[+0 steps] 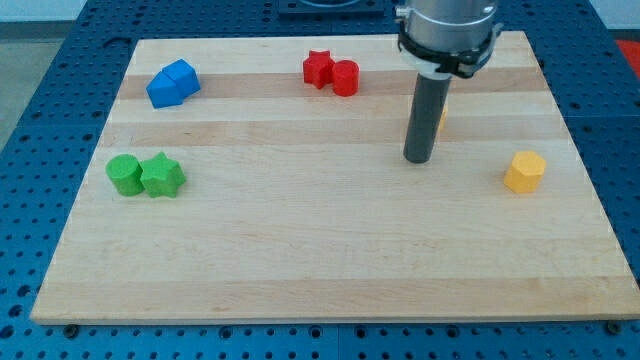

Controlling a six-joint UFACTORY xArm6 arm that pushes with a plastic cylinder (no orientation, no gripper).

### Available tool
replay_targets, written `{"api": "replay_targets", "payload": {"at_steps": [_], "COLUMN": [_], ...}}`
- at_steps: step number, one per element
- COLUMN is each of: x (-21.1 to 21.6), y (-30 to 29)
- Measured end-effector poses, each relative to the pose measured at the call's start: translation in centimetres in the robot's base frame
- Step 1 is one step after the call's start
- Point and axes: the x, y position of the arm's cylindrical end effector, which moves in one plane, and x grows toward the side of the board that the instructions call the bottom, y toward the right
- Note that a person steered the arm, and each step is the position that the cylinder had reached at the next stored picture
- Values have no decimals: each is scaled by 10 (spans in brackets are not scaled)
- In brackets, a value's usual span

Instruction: Slide the yellow heart to the center

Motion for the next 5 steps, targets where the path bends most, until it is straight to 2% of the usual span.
{"api": "replay_targets", "payload": {"at_steps": [1,3,4,5], "x": [-10,-99,-112,-104], "y": [45,131,118,89]}}
